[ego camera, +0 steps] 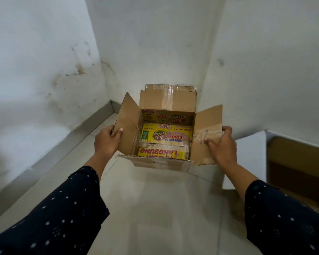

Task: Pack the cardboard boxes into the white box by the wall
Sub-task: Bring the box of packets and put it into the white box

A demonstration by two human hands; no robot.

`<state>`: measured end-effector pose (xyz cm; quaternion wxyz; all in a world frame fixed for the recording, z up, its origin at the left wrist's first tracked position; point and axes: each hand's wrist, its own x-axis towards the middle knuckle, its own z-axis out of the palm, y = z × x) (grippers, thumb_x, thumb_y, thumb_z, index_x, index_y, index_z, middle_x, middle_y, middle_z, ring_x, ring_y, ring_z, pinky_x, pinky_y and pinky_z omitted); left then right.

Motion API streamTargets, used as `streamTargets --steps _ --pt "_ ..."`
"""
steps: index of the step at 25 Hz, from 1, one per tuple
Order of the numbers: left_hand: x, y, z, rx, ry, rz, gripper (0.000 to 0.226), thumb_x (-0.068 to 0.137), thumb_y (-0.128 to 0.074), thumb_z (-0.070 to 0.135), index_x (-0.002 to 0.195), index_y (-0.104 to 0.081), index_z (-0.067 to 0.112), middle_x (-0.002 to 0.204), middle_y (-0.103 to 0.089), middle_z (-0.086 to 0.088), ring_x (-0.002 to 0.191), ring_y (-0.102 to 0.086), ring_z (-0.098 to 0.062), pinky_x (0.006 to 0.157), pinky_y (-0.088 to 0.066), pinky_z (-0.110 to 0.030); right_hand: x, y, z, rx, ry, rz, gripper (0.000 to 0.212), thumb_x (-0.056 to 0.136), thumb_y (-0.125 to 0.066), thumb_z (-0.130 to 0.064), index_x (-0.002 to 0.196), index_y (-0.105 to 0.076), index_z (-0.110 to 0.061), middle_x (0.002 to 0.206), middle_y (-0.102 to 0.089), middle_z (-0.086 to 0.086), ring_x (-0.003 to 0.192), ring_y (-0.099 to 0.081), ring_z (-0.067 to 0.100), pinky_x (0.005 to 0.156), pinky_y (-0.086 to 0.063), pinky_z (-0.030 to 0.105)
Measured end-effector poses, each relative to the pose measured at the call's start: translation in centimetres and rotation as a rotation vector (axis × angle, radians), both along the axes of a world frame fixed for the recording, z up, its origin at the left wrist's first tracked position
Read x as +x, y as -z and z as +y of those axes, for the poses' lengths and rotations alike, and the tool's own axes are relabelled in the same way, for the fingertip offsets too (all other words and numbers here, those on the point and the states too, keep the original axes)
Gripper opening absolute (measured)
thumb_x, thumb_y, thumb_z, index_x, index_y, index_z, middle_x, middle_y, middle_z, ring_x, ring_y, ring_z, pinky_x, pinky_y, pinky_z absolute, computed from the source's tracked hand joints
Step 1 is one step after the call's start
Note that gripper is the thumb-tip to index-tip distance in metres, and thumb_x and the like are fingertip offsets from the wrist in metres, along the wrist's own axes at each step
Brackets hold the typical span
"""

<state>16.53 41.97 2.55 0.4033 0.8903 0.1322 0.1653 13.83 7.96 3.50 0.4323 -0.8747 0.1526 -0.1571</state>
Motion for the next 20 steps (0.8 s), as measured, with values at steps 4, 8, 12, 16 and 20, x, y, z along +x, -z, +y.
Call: streamTargets --steps 4,8,12,16,20 --pt "-2.2 -5.1 -11.3 -0.069 0.095 -0.082 0.03 0.09 -0.055 0.04 0.1 -0.067 0.014 0.091 -0.068 -0.008 0.084 -0.062 -0.029 0.074 -0.049 -0.038 -5.2 -5.8 -11.5 0.006 0.081 -0.075 0.05 0.085 -0.07 -0.02 0.123 -0.038 -0.016 0.12 -0.063 0.014 0.105 -0.062 0.033 0.079 -0.051 0.037" --pt "-4.7 -8.6 -22.8 -0.138 0.26 -0.157 0.028 0.09 -0.055 0.04 0.096 -0.067 0.015 0.088 -0.069 -0.004 0.081 -0.063 -0.025 0.067 -0.05 -0.035 -11.3 -9.5 -22.5 -0.037 0.213 -0.112 0.051 0.085 -0.07 -0.023 0.124 -0.039 -0.017 0.122 -0.062 0.015 0.107 -0.061 0.034 0.077 -0.048 0.034" --pt "-6.8 -10.2 -32.7 -0.143 0.359 -0.19 0.025 0.09 -0.056 0.039 0.09 -0.067 0.017 0.082 -0.066 0.0 0.076 -0.06 -0.021 0.057 -0.041 -0.024 -16.5 -10.7 -31.9 -0.092 0.341 -0.107 0.052 0.084 -0.071 -0.026 0.123 -0.038 -0.018 0.122 -0.061 0.016 0.106 -0.061 0.036 0.082 -0.054 0.045" --pt "-8.2 -9.3 -40.8 -0.15 0.457 -0.152 0.028 0.091 -0.054 0.039 0.1 -0.067 0.016 0.087 -0.065 0.002 0.08 -0.059 -0.021 0.07 -0.046 -0.032 -20.1 -9.4 -38.8 -0.107 0.422 -0.067 0.051 0.084 -0.07 -0.028 0.122 -0.037 -0.019 0.124 -0.058 0.015 0.106 -0.06 0.036 0.08 -0.054 0.047" --pt "-8.5 -6.6 -46.4 -0.093 0.511 -0.083 0.028 0.092 -0.052 0.037 0.103 -0.066 0.015 0.089 -0.064 0.001 0.082 -0.059 -0.023 0.071 -0.045 -0.032 -21.3 -6.4 -43.9 -0.089 0.463 -0.016 0.051 0.084 -0.072 -0.023 0.122 -0.039 -0.015 0.122 -0.059 0.017 0.106 -0.059 0.036 0.076 -0.054 0.043"
